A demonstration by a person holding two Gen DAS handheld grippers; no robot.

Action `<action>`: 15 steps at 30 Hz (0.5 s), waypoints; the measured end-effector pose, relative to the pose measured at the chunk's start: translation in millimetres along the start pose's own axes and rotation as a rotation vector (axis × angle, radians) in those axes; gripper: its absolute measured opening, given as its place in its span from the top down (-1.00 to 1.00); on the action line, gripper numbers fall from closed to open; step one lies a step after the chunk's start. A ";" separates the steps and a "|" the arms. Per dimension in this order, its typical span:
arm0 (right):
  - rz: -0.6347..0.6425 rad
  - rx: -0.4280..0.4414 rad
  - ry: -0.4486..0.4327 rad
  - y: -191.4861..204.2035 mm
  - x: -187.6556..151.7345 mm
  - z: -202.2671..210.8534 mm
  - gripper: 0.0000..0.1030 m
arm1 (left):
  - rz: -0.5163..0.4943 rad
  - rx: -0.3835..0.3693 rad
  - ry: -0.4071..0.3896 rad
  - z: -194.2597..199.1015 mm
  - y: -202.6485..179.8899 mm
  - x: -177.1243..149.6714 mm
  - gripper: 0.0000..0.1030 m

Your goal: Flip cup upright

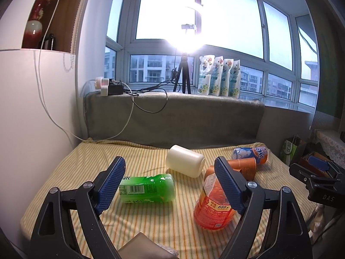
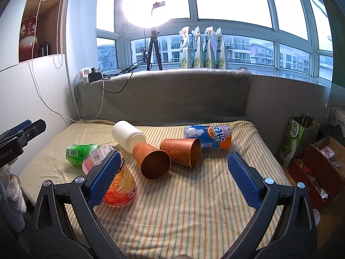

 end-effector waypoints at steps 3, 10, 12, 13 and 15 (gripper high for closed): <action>-0.001 0.000 0.001 -0.5 -0.4 -0.2 -0.96 | 0.002 0.001 0.001 -0.7 0.6 0.2 -0.65; 0.000 0.000 0.003 -0.3 -1.1 -1.3 -0.96 | 0.003 0.001 0.002 -0.9 1.1 0.4 -0.65; 0.000 0.001 0.003 -0.1 -1.0 -1.3 -0.96 | 0.003 0.001 0.002 -1.0 1.2 0.5 -0.65; 0.001 0.002 0.005 0.0 -1.5 -1.5 -0.96 | 0.003 0.000 0.004 -1.1 1.2 0.4 -0.65; 0.004 0.003 0.009 0.3 -4.5 -3.8 -0.96 | 0.002 0.001 0.005 -2.1 1.7 0.5 -0.64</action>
Point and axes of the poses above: each gripper's, at about its wrist camera, not at the fingertips, and z roughly against the way its jaws point, y to its left, x to its top, the point moved 7 cm from there along -z, roughly the way its jaws point, and after that the axes turned 8 degrees about z, right-handed, at the moved point
